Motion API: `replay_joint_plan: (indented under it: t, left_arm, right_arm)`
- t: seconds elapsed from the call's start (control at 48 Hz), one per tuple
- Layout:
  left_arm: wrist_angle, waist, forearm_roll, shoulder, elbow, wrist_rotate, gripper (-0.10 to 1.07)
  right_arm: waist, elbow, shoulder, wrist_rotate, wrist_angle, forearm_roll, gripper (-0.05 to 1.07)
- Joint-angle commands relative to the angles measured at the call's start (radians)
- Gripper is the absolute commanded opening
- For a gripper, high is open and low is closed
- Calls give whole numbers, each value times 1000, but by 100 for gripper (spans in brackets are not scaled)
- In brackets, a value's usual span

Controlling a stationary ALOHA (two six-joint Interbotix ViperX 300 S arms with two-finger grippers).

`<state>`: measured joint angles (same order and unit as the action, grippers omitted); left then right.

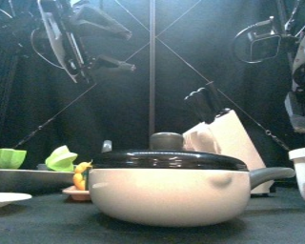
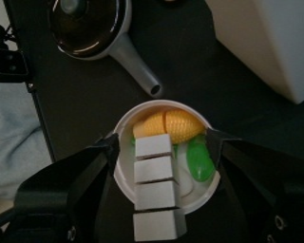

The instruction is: Grab cookie cutter

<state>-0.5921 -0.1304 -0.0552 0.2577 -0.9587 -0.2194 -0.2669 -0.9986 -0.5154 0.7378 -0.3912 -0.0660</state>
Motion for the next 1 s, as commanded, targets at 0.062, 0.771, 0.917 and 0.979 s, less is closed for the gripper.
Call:
replay_joint_plan:
  t: [0.062,0.771,0.917,0.979]
  left_arm:
    - [-3,18,-3,5,6,5,94]
    - [471,209,-58,-17,94,86,94]
    - [488,258,-49,-41,104,84,94]
    - [497,272,-48,-61,115,86,94]
  right_arm:
    - [3,29,-8,-2,51,-100,100]
    - [40,-12,-146,-3,150,-334,100]
    - [107,-34,-146,-2,167,-390,100]
    - [137,-41,-146,0,169,-391,100]
